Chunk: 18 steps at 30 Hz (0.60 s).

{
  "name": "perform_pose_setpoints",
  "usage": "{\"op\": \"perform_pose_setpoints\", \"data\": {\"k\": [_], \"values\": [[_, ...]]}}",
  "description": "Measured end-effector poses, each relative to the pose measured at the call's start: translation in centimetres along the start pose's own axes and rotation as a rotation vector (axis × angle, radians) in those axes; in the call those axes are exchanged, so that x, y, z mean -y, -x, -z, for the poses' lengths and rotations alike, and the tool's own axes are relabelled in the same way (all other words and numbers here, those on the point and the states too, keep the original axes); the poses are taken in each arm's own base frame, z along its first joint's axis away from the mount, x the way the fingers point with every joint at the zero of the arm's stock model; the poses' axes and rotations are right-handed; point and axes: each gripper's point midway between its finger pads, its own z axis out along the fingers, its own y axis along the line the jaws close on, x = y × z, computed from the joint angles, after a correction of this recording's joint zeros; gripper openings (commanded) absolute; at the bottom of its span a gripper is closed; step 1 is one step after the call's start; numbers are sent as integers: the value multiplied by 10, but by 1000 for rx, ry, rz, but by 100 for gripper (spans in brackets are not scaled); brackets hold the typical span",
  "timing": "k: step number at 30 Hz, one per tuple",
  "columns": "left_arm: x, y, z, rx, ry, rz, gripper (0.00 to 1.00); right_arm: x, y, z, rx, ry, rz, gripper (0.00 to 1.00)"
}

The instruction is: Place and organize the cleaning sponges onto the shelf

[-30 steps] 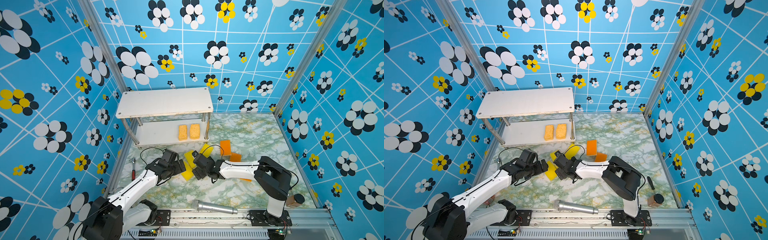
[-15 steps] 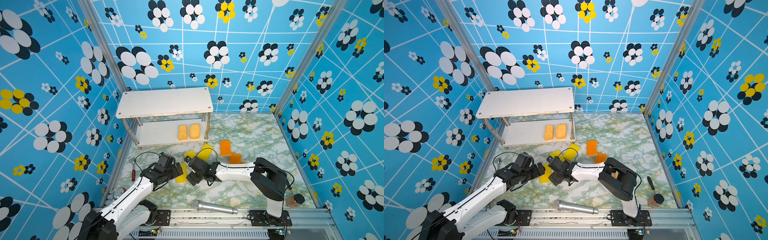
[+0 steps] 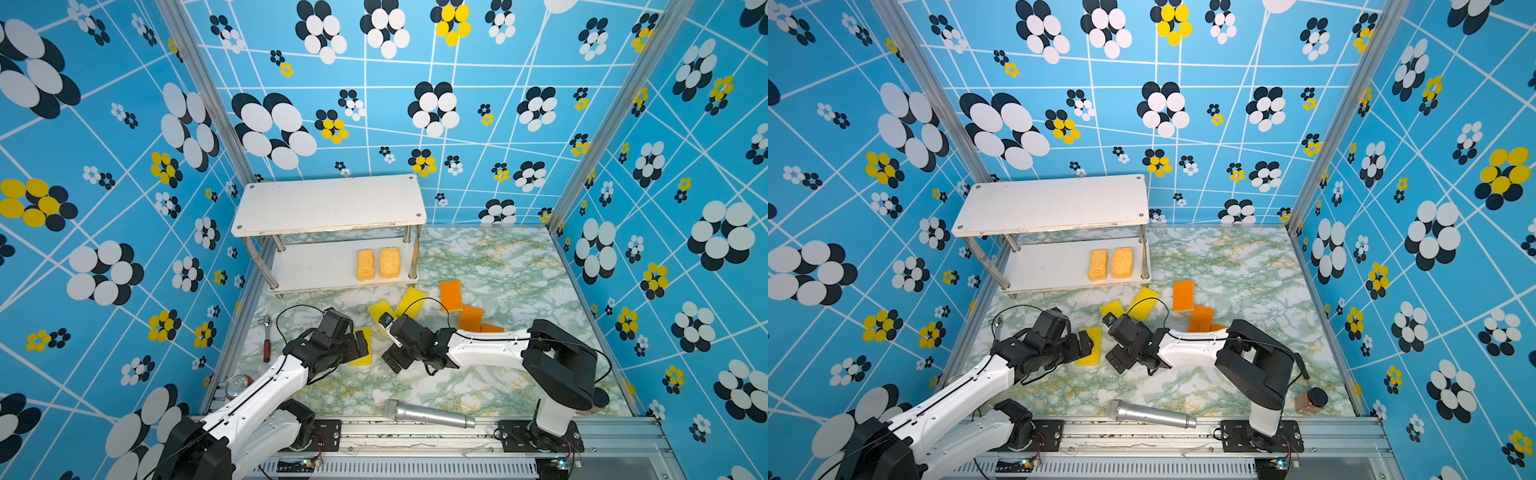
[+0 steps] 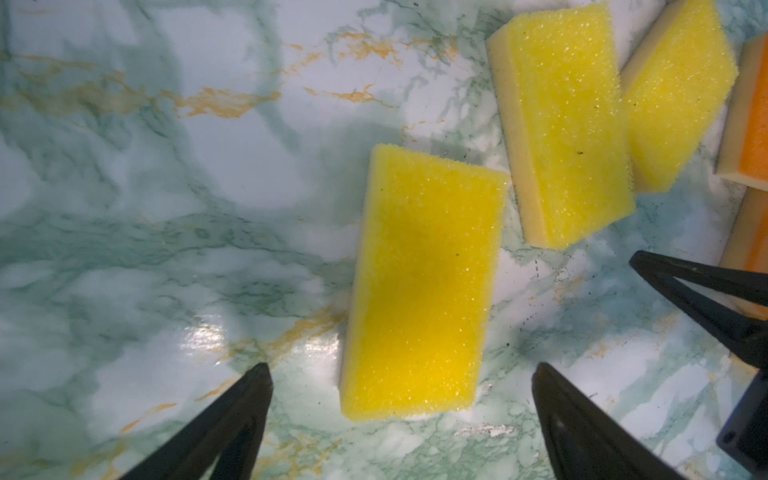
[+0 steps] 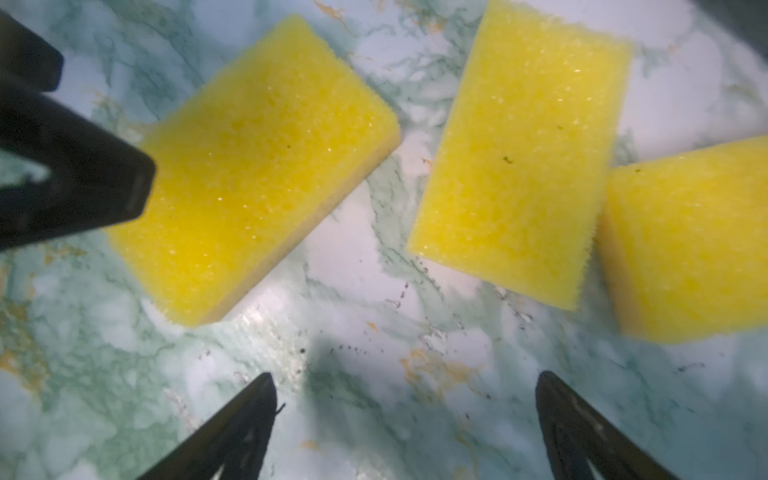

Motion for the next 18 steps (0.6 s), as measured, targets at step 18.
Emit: {"op": "perform_pose_setpoints", "data": {"k": [18], "values": [[14, -10, -15, -16, -5, -187, 99, 52, 15, 37, 92, -89, -92, 99]]}}
